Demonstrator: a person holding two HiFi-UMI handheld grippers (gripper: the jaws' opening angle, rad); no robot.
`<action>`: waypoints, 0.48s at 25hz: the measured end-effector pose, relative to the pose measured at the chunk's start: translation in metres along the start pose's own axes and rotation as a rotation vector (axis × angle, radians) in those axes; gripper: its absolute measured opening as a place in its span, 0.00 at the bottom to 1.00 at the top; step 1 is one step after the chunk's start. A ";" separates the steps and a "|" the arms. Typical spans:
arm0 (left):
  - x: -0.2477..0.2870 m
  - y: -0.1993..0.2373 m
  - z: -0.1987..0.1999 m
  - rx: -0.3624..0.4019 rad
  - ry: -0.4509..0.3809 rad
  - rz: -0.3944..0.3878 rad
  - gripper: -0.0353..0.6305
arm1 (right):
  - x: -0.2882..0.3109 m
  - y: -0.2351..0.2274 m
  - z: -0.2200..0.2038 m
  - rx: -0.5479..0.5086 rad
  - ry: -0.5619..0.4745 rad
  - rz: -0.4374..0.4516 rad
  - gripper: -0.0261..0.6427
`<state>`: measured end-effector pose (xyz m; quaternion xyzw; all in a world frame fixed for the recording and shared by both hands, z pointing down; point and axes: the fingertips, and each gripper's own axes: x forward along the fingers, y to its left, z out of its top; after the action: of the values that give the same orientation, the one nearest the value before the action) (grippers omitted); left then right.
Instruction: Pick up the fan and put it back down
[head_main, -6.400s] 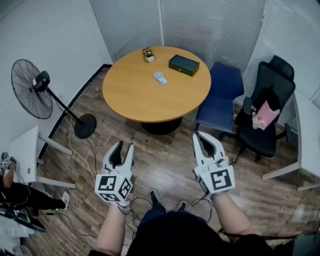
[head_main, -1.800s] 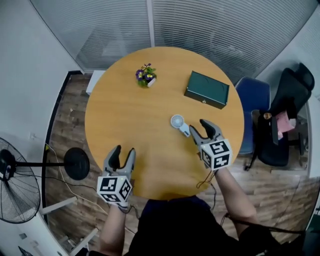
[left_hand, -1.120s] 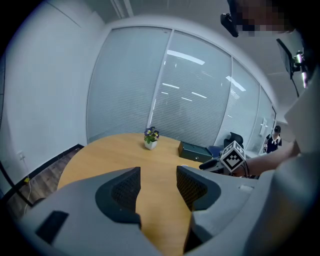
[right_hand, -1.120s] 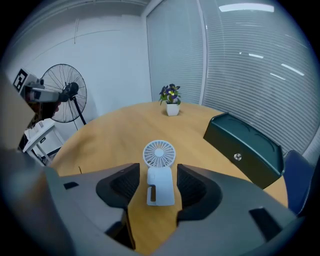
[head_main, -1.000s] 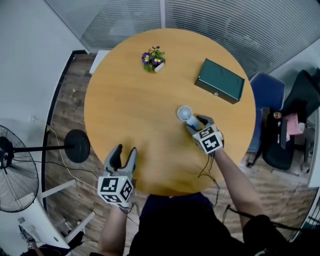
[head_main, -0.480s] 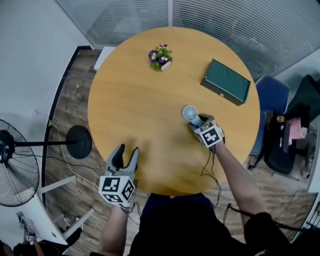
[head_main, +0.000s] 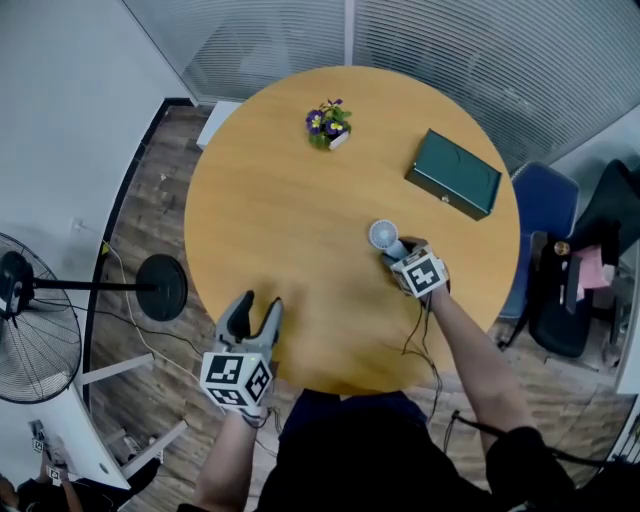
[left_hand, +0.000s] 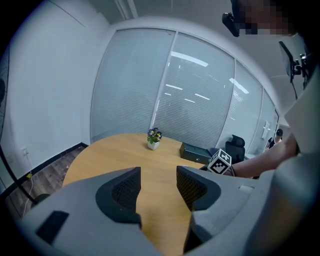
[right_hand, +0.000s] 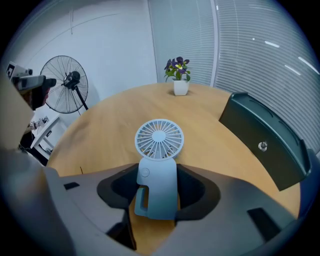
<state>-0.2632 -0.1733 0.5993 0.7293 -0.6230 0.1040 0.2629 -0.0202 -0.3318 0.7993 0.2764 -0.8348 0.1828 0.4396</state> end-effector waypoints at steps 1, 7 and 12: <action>-0.002 -0.001 0.001 0.001 -0.003 -0.001 0.38 | -0.003 0.002 -0.001 0.027 -0.008 0.008 0.37; -0.013 -0.007 0.003 0.005 -0.019 -0.007 0.38 | -0.032 0.013 0.011 0.124 -0.107 0.022 0.37; -0.020 -0.021 0.010 0.010 -0.043 -0.025 0.38 | -0.069 0.032 0.035 0.153 -0.238 0.057 0.37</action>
<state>-0.2486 -0.1596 0.5759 0.7406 -0.6188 0.0881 0.2468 -0.0308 -0.3049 0.7211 0.3049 -0.8723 0.2242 0.3095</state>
